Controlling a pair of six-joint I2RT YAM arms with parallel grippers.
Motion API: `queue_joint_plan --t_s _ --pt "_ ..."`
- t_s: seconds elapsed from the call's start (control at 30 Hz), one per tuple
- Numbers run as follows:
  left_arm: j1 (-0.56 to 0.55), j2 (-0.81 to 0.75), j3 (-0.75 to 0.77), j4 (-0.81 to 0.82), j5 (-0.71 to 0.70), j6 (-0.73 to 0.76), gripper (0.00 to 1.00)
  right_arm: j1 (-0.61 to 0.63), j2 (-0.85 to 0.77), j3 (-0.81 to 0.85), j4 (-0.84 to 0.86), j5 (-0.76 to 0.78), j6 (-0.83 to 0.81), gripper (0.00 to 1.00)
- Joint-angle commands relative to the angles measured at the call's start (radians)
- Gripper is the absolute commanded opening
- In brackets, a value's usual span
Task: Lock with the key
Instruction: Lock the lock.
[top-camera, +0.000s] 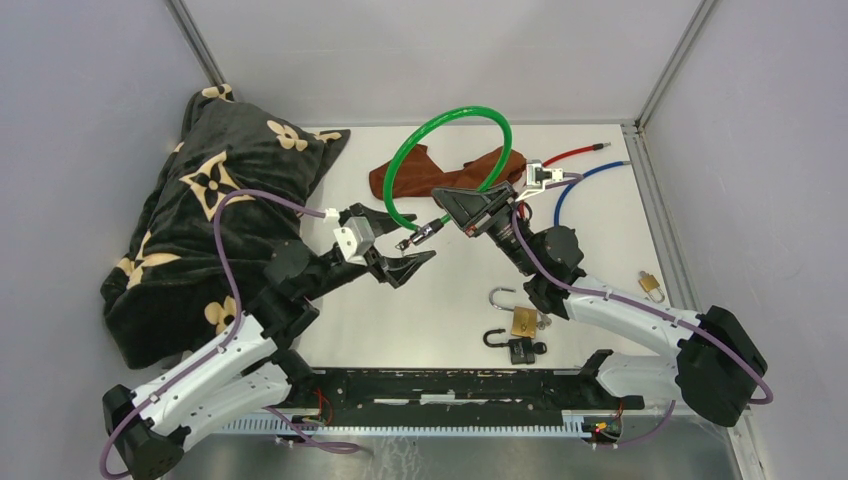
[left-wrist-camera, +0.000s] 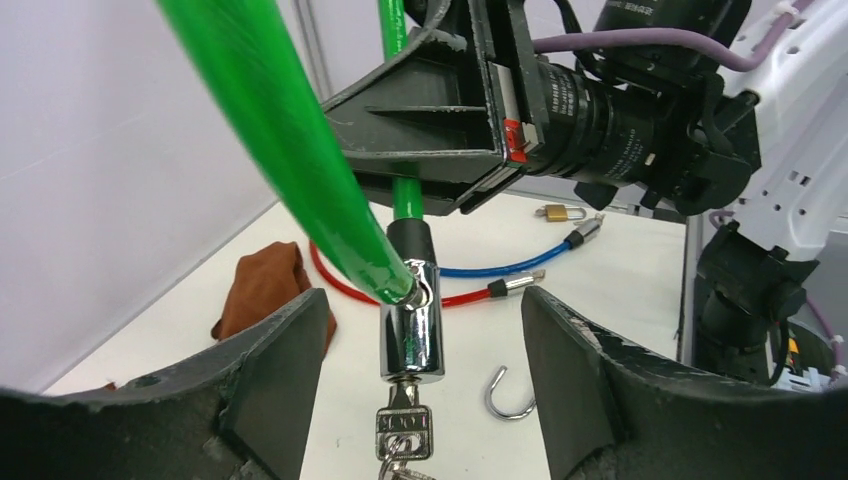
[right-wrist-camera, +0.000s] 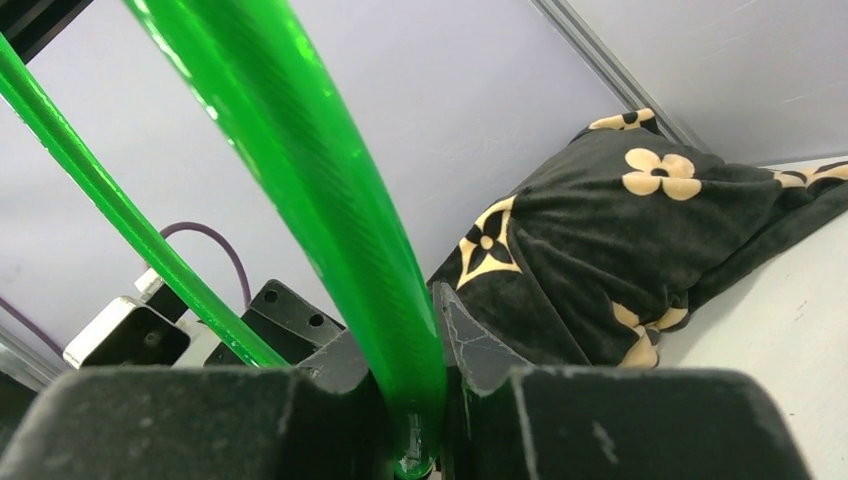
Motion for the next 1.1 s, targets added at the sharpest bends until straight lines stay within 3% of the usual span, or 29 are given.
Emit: queue_joint_plan --t_s 0.0,0.27,0.47,0.67,0.8,0.87,1.07 --pt "-0.001 0.035 -0.015 0.064 0.067 -0.001 0.74 0.005 -0.024 0.028 0.091 -0.028 0.025 0.00" --pt "-0.001 0.091 -0.019 0.096 0.054 -0.021 0.47 0.005 -0.046 0.021 0.094 -0.030 0.013 0.00" --pt "-0.001 0.078 -0.003 0.117 0.063 -0.030 0.02 0.005 -0.042 0.013 0.093 -0.032 0.014 0.00" --pt "0.000 0.057 0.013 0.130 0.090 -0.049 0.02 0.002 -0.001 0.045 0.094 -0.152 -0.072 0.00" --pt "-0.001 0.035 0.015 0.135 0.093 -0.087 0.02 -0.002 0.017 0.061 0.089 -0.284 -0.212 0.31" --pt "-0.001 0.025 0.014 0.142 0.093 -0.090 0.02 -0.009 0.022 0.047 0.104 -0.315 -0.235 0.39" --pt "-0.001 0.006 0.028 0.133 0.114 -0.091 0.02 -0.040 0.039 0.024 0.224 -0.430 -0.236 0.48"
